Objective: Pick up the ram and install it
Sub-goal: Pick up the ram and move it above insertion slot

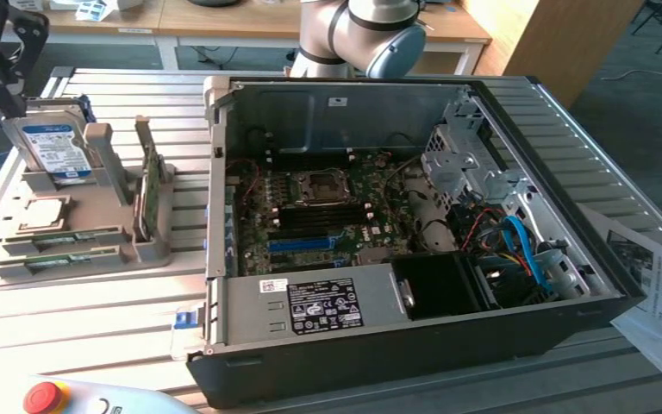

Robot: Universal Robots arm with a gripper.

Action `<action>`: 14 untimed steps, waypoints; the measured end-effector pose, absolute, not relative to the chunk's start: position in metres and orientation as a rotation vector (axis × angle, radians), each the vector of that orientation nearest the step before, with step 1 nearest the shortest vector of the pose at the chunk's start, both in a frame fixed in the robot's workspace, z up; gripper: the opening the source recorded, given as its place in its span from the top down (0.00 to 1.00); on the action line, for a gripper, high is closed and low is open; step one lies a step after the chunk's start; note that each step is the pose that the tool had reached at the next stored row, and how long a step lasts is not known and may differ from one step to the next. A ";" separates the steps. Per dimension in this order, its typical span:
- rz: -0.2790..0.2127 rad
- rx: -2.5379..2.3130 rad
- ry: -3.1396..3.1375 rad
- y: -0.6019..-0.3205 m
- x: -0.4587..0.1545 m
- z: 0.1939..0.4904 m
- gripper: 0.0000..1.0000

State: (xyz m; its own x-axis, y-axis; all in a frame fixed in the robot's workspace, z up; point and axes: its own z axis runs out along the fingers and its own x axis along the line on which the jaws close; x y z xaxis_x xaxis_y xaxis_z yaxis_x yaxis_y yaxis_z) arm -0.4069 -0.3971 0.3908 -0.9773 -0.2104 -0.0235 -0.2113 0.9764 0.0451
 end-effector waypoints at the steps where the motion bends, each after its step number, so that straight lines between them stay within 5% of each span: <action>1: 0.074 -0.359 3.102 -0.397 -0.407 0.391 0.90; 14: 0.077 -0.646 3.060 -0.397 -0.407 0.391 0.90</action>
